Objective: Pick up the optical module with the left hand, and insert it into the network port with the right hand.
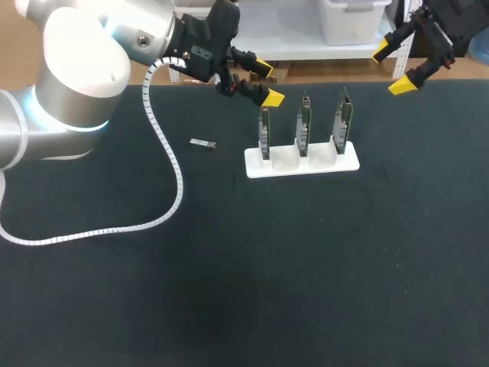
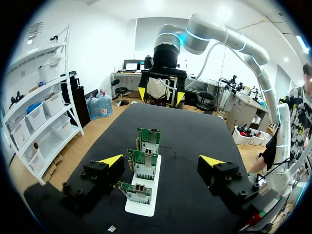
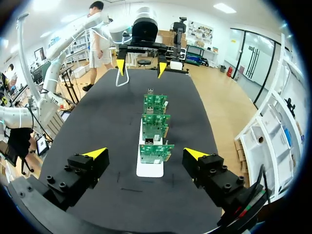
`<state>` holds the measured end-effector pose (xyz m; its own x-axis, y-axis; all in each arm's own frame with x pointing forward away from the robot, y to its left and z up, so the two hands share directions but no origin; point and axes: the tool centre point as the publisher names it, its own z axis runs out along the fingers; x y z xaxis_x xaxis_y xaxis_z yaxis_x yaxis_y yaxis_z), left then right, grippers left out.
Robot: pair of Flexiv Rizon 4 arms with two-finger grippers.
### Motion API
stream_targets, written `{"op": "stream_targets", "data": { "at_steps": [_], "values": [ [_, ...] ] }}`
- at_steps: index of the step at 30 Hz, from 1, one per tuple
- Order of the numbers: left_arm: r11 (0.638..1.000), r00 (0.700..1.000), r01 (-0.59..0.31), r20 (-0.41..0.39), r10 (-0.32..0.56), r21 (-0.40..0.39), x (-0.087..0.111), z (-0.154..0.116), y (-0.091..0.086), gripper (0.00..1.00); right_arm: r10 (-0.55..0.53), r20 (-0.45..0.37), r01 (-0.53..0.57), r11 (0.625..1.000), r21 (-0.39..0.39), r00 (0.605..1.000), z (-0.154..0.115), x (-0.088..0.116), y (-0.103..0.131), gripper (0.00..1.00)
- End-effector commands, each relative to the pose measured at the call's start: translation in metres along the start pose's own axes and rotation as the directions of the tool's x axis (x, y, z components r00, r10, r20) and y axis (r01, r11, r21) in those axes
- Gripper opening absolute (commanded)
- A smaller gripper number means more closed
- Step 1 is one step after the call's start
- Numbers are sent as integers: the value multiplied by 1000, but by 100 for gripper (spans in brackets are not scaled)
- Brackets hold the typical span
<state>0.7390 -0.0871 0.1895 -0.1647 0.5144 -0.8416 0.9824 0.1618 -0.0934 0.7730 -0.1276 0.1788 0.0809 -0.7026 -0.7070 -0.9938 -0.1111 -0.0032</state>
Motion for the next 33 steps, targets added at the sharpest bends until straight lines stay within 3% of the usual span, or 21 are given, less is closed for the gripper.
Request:
{"op": "stream_targets", "data": {
  "at_steps": [1,5,11,33],
  "values": [
    [1000,1000,3,-6,-3,-3,-1,0,-1,100,-6,-18,6,1000,-1,1000,2,-2,3,100],
    [1000,1000,3,-6,-3,-3,-1,0,-1,100,-7,-43,7,1000,7,999,4,-1,8,100],
    [1000,1000,3,-6,-3,-3,-1,0,-1,100,44,30,-45,999,18,999,0,-1,11,100],
    [1000,1000,3,-6,-3,-3,-1,0,-1,100,35,53,-36,999,20,998,4,-12,22,100]
  ]
}}
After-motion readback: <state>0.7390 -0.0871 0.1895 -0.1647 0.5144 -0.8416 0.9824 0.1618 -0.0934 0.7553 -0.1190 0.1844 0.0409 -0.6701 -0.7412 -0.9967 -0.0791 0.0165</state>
